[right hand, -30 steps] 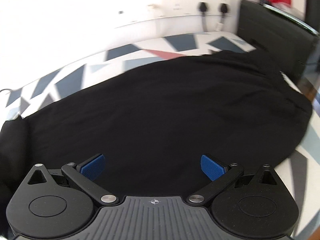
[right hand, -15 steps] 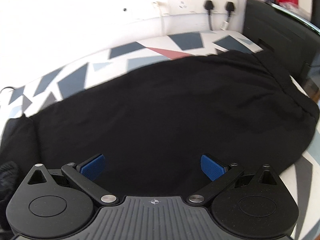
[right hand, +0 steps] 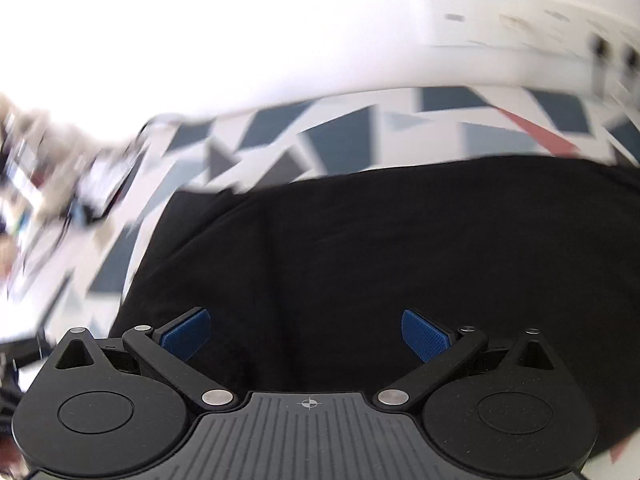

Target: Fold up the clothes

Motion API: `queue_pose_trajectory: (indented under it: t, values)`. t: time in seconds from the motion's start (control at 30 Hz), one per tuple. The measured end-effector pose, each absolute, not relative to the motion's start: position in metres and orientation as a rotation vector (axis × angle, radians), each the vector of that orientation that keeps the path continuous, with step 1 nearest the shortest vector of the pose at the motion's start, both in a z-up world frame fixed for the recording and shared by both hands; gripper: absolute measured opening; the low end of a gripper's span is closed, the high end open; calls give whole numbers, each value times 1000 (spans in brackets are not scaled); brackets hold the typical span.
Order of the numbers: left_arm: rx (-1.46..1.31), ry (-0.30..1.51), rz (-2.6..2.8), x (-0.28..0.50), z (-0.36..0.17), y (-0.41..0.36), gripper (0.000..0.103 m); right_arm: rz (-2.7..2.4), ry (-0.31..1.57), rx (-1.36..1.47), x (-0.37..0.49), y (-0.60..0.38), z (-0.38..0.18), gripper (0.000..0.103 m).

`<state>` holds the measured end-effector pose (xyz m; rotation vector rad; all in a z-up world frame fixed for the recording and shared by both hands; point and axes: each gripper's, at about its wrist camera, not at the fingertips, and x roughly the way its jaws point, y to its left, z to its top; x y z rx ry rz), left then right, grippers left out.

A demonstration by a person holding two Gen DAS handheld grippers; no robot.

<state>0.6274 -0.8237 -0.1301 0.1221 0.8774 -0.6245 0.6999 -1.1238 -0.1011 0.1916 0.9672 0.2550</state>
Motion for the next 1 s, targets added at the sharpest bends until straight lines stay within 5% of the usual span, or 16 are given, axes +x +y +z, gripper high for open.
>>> queue_pose_trajectory:
  t: [0.17,0.2,0.23,0.27,0.37,0.7,0.87,1.0]
  values:
    - [229,876,-646,616,-139,-833,69,304,1035,0,700,-1084,-116,99]
    - [247,867,-648,613,-140,-834,69,288,1038,-39,699,-1079,-118,90]
    - [264,857,-649,611,-141,-835,69,281,1049,-35,697,-1081,-119,59]
    - [278,848,-649,609,-143,-837,69,275,1061,-21,696,-1084,-121,43]
    - [295,835,-636,608,-145,-840,69,237,1071,203,690,-1121,-116,29]
    - [330,845,-610,615,-150,-845,70,14,1110,524,653,-1213,-127,27]
    - [326,849,-593,614,-149,-844,70,-76,1051,447,649,-1222,-109,50]
    - [315,852,-573,612,-148,-843,71,57,941,305,663,-1197,-86,51]
